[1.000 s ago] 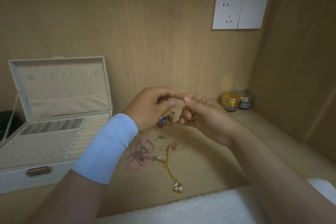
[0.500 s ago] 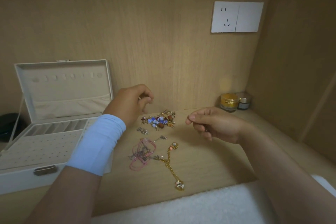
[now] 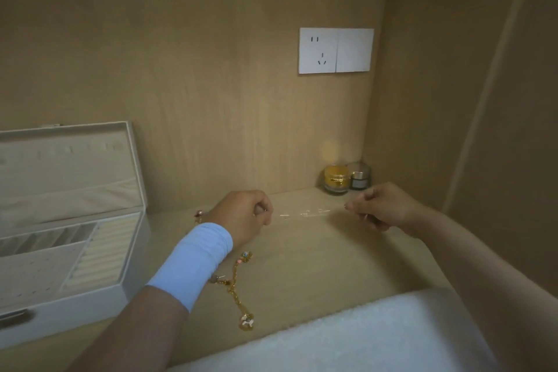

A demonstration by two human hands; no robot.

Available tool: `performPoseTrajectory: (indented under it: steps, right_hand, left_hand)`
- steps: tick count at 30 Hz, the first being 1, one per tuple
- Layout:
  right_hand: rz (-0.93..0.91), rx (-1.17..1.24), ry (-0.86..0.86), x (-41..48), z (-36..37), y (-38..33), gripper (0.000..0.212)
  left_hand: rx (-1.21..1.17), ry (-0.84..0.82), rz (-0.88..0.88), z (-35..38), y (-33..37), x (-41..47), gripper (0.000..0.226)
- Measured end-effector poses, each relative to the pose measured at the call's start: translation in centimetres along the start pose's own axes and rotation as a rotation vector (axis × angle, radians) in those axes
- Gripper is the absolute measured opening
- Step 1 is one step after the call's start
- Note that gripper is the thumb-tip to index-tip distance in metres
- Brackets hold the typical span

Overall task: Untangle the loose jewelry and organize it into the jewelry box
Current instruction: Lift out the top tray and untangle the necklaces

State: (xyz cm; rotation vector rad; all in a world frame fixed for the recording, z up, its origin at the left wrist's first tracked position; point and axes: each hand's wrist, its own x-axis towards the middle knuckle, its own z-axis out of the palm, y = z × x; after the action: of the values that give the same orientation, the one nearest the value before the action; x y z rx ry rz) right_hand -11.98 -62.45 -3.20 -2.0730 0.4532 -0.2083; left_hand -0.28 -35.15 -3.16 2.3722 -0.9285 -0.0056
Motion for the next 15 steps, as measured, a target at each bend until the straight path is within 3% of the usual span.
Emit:
performPoseTrajectory:
  steps: [6, 12, 15]
  right_hand:
    - [0.128, -0.062, 0.141, 0.6, -1.5, 3.5, 0.033]
    - [0.089, -0.337, 0.197, 1.6, -1.2, 4.8, 0.016]
    - [0.094, -0.422, 0.232, 2.3, -1.1, 5.2, 0.018]
  left_hand:
    - [0.157, -0.071, -0.048, 3.6, 2.1, 2.4, 0.015]
    - [0.257, -0.141, -0.087, 5.5, 2.5, 3.3, 0.017]
    - [0.266, -0.139, -0.069, 5.7, 2.2, 3.7, 0.014]
